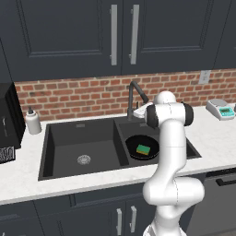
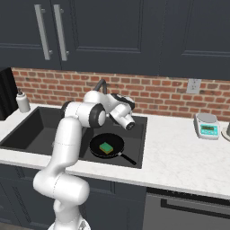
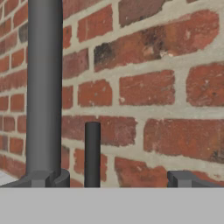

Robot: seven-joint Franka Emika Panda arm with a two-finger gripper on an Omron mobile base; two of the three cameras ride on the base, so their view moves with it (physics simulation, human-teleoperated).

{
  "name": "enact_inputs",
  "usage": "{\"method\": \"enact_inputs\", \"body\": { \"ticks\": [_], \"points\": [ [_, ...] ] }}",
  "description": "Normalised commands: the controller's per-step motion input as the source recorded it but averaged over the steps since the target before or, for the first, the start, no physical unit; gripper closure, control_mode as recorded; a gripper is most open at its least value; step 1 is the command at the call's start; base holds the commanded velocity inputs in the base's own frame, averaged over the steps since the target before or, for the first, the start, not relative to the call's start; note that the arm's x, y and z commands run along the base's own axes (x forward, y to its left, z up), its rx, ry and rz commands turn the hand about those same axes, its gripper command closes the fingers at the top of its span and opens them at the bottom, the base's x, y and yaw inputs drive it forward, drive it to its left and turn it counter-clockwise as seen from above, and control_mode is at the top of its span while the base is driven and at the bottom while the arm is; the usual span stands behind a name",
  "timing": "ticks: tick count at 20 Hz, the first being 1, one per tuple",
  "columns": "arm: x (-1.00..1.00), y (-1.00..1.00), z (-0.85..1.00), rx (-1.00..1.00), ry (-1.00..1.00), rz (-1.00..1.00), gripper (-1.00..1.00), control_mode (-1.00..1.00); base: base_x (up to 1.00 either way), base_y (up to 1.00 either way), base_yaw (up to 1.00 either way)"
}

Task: Pick the pan and sponge and place them into the sink. Then turn on the water.

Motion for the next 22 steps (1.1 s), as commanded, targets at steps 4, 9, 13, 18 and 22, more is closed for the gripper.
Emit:
{"method": "enact_inputs", "body": {
  "ticks": [4, 9, 13, 18, 22],
  "points": [
    [0.15, 0.0, 0.12, 0.0, 0.0, 0.0, -1.0, -1.0, 0.0, 0.0, 0.0],
    [0.04, 0.0, 0.19, 0.0, 0.0, 0.0, -1.0, -1.0, 0.0, 0.0, 0.0],
    [-0.06, 0.0, 0.19, 0.0, -0.01, -0.02, -1.0, -1.0, 0.0, 0.0, 0.0],
    [0.02, 0.0, 0.11, 0.0, -0.02, -0.03, -1.0, -1.0, 0.0, 0.0, 0.0],
    [0.12, 0.0, 0.0, 0.0, 0.0, -0.03, -1.0, -1.0, 0.0, 0.0, 0.0]
  ]
}}
